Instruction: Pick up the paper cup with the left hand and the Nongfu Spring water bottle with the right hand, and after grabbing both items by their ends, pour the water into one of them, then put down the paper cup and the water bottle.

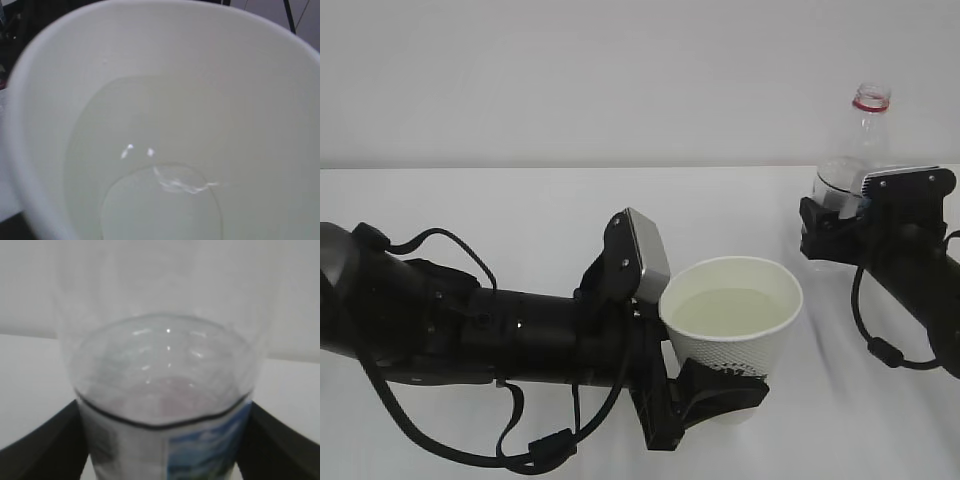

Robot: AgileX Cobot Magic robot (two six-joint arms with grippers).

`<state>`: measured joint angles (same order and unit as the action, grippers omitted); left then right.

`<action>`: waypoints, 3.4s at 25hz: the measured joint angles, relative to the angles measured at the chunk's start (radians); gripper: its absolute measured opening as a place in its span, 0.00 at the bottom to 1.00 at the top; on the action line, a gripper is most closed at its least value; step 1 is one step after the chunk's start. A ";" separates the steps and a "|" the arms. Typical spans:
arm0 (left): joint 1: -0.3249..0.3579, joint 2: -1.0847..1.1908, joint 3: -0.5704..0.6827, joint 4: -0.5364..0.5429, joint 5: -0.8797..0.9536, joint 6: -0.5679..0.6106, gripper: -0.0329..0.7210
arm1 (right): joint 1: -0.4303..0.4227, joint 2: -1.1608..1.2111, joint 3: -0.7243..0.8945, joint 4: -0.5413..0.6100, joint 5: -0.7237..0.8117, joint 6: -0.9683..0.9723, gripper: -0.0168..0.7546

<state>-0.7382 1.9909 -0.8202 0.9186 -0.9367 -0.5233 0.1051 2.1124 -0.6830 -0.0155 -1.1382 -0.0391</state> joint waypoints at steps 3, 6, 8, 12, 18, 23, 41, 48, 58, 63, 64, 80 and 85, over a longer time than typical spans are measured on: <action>0.000 0.000 0.000 0.000 0.002 0.000 0.76 | 0.000 0.000 0.024 -0.006 -0.001 0.000 0.83; 0.000 0.000 0.000 0.000 0.002 0.000 0.76 | 0.000 -0.016 0.043 -0.009 -0.001 0.000 0.83; 0.000 0.000 0.000 0.000 0.002 0.000 0.76 | 0.000 -0.037 0.060 -0.009 -0.001 0.000 0.83; 0.000 0.000 0.000 0.000 0.002 0.000 0.76 | 0.000 -0.073 0.090 -0.009 -0.002 0.000 0.83; 0.000 0.000 0.000 0.000 0.002 0.000 0.76 | 0.000 -0.116 0.153 -0.009 -0.002 0.000 0.83; 0.000 0.000 0.000 0.000 0.002 0.000 0.76 | 0.000 -0.186 0.205 -0.009 -0.002 0.006 0.83; 0.000 0.000 0.000 0.000 0.002 0.000 0.76 | 0.000 -0.556 0.330 -0.009 0.158 0.047 0.81; 0.000 0.000 0.000 0.000 0.002 0.000 0.76 | 0.000 -0.681 0.336 -0.009 0.266 -0.003 0.81; 0.000 0.000 0.000 -0.071 -0.012 0.000 0.76 | 0.000 -0.748 0.336 -0.008 0.339 -0.007 0.79; 0.000 0.000 0.000 -0.170 -0.037 0.000 0.76 | 0.000 -0.779 0.336 -0.006 0.347 -0.007 0.79; 0.000 0.000 0.000 -0.179 -0.037 0.000 0.76 | 0.000 -0.786 0.336 -0.006 0.349 -0.007 0.79; 0.000 0.000 0.000 -0.314 -0.039 0.065 0.76 | 0.000 -0.795 0.336 -0.004 0.378 -0.007 0.79; 0.022 0.000 0.000 -0.324 -0.033 0.078 0.76 | 0.000 -0.795 0.336 -0.004 0.379 -0.009 0.79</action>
<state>-0.7161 1.9909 -0.8202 0.5950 -0.9699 -0.4451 0.1051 1.3176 -0.3469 -0.0193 -0.7588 -0.0483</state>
